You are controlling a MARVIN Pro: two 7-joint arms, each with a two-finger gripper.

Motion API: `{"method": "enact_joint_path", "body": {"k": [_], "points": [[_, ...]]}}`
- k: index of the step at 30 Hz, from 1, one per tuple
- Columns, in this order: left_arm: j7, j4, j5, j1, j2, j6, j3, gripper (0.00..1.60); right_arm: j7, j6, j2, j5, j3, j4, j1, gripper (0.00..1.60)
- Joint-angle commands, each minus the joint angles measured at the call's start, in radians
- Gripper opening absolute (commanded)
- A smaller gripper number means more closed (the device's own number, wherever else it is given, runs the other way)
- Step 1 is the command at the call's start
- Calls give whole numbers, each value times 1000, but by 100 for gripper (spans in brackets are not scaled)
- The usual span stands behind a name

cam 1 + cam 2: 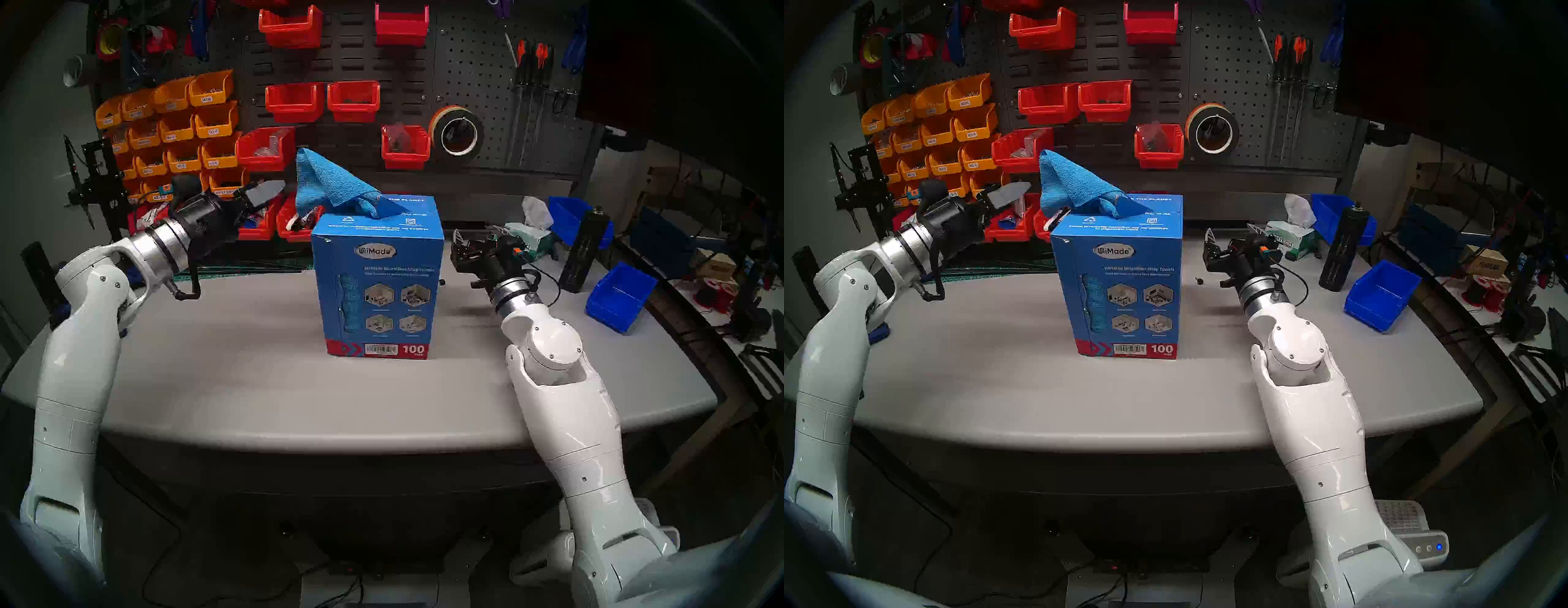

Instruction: Take out a shop towel

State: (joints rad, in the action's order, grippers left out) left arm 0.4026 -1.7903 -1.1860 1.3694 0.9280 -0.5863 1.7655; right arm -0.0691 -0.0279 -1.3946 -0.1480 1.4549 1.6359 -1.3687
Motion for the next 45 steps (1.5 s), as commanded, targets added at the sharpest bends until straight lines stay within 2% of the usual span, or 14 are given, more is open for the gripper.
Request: {"method": "enact_joint_path", "body": {"k": [1,25,35,45], "points": [[7,-29,2,-22,-2,20,18,160,-1,-7,-1,1,2,36,25,160],[9,-30,8,-21,3,19,20,160,-1,-7,-1,1,2,36,25,160],[135,-101,-72,8,-24,-13,103,160,-1,-8,-1,1,2,33,26,160],[281,-141,-219,33,-34,-126,205,160,-1,-8,-1,1,2,33,26,160]]}}
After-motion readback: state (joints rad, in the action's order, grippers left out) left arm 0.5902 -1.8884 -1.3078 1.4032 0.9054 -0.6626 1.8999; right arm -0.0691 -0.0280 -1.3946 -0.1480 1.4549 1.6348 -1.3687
